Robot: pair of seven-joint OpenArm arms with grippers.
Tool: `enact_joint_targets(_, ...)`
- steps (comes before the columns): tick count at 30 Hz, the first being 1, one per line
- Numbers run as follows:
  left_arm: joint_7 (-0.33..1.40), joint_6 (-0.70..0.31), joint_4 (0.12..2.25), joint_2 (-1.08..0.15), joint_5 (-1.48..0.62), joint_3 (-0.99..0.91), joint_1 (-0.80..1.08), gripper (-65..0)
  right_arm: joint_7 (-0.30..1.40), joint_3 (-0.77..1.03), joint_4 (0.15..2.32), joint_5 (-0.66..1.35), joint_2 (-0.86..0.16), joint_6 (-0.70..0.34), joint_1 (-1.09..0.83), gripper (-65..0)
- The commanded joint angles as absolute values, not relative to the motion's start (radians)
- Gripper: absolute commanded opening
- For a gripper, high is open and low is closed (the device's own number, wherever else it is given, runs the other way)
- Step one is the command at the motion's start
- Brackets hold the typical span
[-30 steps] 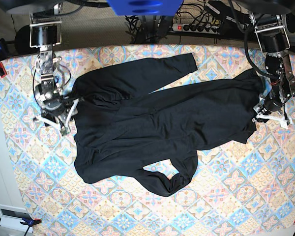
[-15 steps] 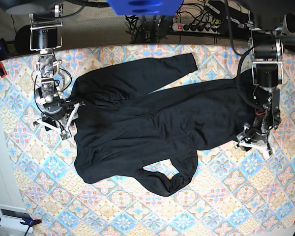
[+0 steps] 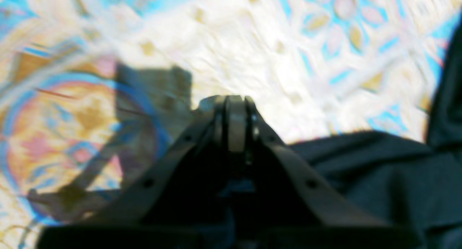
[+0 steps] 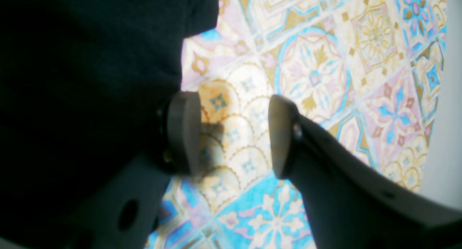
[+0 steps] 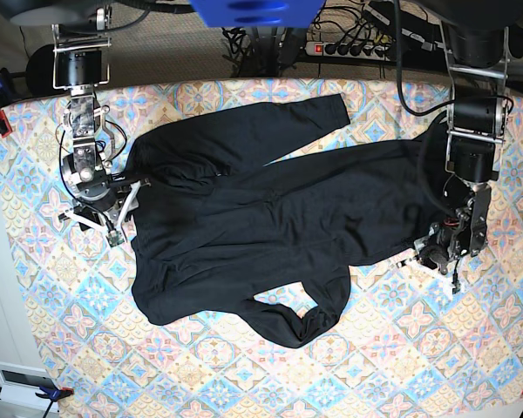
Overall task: Layout the t-shirt on the table in an organized manner, then fold the t-shirt properly
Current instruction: 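Drag the grasped shirt side with the left gripper along the table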
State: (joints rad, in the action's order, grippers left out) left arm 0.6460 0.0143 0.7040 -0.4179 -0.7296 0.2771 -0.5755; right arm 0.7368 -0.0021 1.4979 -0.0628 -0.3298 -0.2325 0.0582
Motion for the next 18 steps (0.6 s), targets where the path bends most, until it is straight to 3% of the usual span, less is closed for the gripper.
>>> enact_joint_targets(1,0.682,0.008,0.711,-0.435,-0.739,0.280,-0.587,-56.7,0.720,0.004,1.515,-0.064,-0.344,-0.228,0.076,-36.7)
enact_joint_targets(12,0.684,0.008,0.727,-0.463,-0.742,0.278,-0.578,-31.5,0.720,-0.024,1.514,-0.064,-0.344,-0.228,0.077,-36.7)
enact_joint_targets(18,0.753,0.007,0.874,-0.501,-0.742,0.278,-0.481,-29.6,0.720,-0.042,1.514,-0.064,-0.344,-0.228,0.077,-36.7)
